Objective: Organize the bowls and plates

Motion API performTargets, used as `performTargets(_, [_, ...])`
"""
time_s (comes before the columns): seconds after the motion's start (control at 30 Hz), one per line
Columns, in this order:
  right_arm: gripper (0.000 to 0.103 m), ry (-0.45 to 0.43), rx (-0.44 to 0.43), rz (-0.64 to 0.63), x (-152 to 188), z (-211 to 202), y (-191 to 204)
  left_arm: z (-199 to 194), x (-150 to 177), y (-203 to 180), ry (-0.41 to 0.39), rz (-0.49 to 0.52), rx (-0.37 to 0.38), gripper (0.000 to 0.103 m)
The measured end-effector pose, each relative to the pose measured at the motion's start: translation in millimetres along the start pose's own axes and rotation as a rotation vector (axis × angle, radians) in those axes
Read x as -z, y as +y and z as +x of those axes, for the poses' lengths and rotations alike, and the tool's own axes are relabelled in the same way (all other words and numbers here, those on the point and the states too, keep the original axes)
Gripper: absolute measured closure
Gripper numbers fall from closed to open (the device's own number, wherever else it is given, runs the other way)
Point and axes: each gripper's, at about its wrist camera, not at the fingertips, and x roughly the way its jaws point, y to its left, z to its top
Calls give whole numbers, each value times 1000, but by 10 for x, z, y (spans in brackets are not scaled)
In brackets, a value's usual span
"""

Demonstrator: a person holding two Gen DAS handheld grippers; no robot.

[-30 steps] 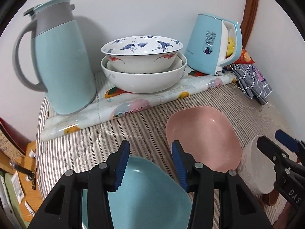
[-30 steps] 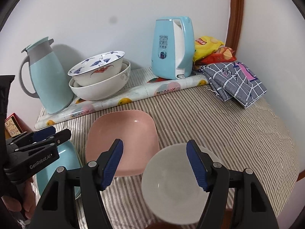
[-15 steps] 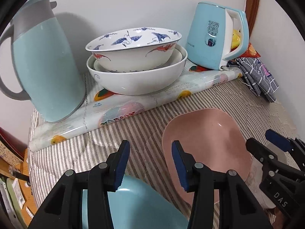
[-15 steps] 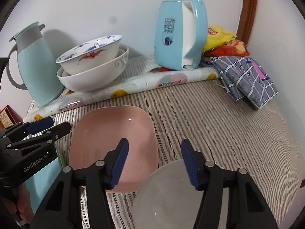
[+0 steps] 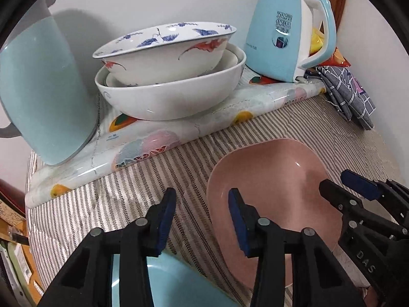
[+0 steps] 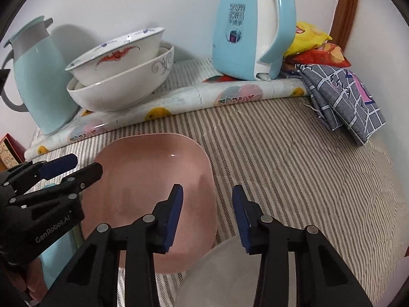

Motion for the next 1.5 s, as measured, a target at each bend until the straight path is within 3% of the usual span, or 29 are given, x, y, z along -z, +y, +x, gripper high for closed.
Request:
performTargets(0.4, [79, 51, -10, -13, -91, 157, 57, 130, -35, 12, 19, 1, -3, 65])
performTargets(0.63, [89, 63, -5, -9, -99, 189, 31, 253, -3, -4, 49, 9, 8, 83])
performTargets(0.8, [96, 62, -7, -3, -104, 195, 14, 264, 0, -33, 41, 13, 12, 88])
performTargets(1.5, [98, -48, 15, 3, -195, -170, 116, -94, -76, 121, -41, -23, 26, 90])
